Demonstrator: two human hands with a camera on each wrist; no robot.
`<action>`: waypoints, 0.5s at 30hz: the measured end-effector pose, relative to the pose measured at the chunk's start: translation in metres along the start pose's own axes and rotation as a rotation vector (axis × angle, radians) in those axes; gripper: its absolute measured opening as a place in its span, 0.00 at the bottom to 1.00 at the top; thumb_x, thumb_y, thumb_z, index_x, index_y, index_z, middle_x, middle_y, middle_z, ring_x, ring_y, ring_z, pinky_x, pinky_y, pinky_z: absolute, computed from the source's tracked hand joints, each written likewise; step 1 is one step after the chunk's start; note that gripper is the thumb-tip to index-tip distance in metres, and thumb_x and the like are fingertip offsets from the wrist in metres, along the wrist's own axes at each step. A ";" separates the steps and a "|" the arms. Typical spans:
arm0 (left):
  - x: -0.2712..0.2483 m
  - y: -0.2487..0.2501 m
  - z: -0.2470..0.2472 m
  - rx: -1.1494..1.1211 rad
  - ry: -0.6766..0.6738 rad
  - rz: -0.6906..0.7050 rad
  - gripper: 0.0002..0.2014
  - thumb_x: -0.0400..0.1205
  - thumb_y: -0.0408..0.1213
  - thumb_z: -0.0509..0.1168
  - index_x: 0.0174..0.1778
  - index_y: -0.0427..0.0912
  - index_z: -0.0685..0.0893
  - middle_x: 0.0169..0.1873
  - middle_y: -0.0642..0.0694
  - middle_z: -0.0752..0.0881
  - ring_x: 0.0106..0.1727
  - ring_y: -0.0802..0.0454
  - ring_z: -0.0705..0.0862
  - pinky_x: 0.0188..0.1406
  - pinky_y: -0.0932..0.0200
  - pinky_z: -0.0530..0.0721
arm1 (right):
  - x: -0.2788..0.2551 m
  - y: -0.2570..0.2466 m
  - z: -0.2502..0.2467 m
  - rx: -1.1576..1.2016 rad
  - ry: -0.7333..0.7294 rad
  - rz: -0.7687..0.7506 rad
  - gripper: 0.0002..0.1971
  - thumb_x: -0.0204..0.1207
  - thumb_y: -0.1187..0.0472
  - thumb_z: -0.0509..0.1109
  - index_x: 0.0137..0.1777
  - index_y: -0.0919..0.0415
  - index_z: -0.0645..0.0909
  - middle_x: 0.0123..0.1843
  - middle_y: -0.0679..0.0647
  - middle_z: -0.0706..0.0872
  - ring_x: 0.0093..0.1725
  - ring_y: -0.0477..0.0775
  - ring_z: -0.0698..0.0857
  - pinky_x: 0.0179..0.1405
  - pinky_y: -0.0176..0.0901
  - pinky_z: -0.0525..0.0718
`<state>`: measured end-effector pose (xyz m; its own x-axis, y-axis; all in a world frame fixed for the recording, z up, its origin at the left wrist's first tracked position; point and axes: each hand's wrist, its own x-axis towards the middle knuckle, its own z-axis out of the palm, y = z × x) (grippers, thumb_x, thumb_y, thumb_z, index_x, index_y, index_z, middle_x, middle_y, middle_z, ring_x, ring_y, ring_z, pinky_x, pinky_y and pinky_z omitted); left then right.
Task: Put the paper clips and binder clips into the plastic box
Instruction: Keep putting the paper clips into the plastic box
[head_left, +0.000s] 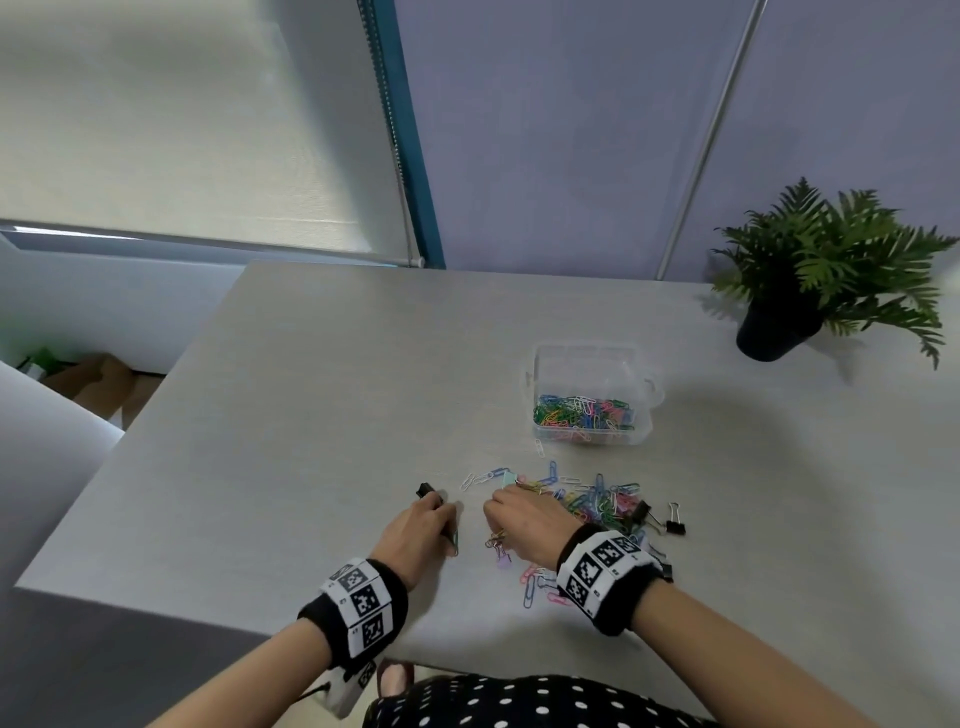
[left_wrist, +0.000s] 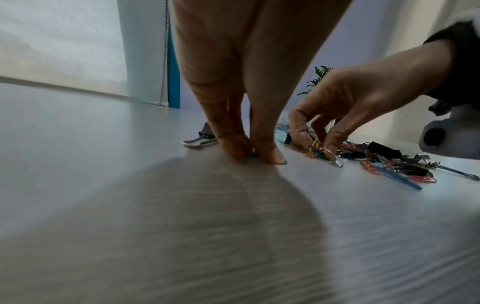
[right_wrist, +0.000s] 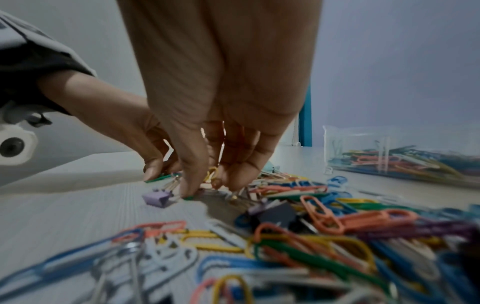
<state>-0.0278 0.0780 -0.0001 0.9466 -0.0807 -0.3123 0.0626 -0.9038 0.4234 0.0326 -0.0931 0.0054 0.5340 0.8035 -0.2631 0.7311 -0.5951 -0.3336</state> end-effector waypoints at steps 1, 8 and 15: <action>0.001 -0.001 0.001 0.015 -0.013 -0.008 0.06 0.73 0.33 0.68 0.42 0.36 0.80 0.48 0.42 0.79 0.50 0.41 0.81 0.46 0.53 0.77 | -0.001 0.001 0.000 0.016 -0.001 0.002 0.09 0.73 0.76 0.62 0.51 0.66 0.74 0.51 0.62 0.79 0.53 0.61 0.75 0.38 0.48 0.67; -0.001 -0.002 0.005 0.259 -0.079 -0.001 0.12 0.79 0.41 0.62 0.55 0.38 0.78 0.58 0.42 0.77 0.62 0.44 0.74 0.51 0.48 0.79 | -0.008 0.017 0.003 0.316 0.050 0.124 0.10 0.72 0.65 0.71 0.52 0.60 0.78 0.53 0.56 0.84 0.53 0.54 0.79 0.51 0.46 0.76; -0.003 0.002 0.000 0.076 -0.050 0.051 0.06 0.80 0.31 0.58 0.47 0.48 0.74 0.46 0.49 0.81 0.49 0.50 0.80 0.50 0.48 0.83 | -0.017 0.032 -0.011 0.754 0.185 0.271 0.07 0.68 0.68 0.75 0.45 0.68 0.85 0.40 0.54 0.86 0.37 0.44 0.83 0.44 0.27 0.80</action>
<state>-0.0308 0.0770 0.0021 0.9308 -0.1467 -0.3349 -0.0114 -0.9272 0.3745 0.0514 -0.1253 0.0096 0.7606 0.5807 -0.2904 0.1205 -0.5657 -0.8157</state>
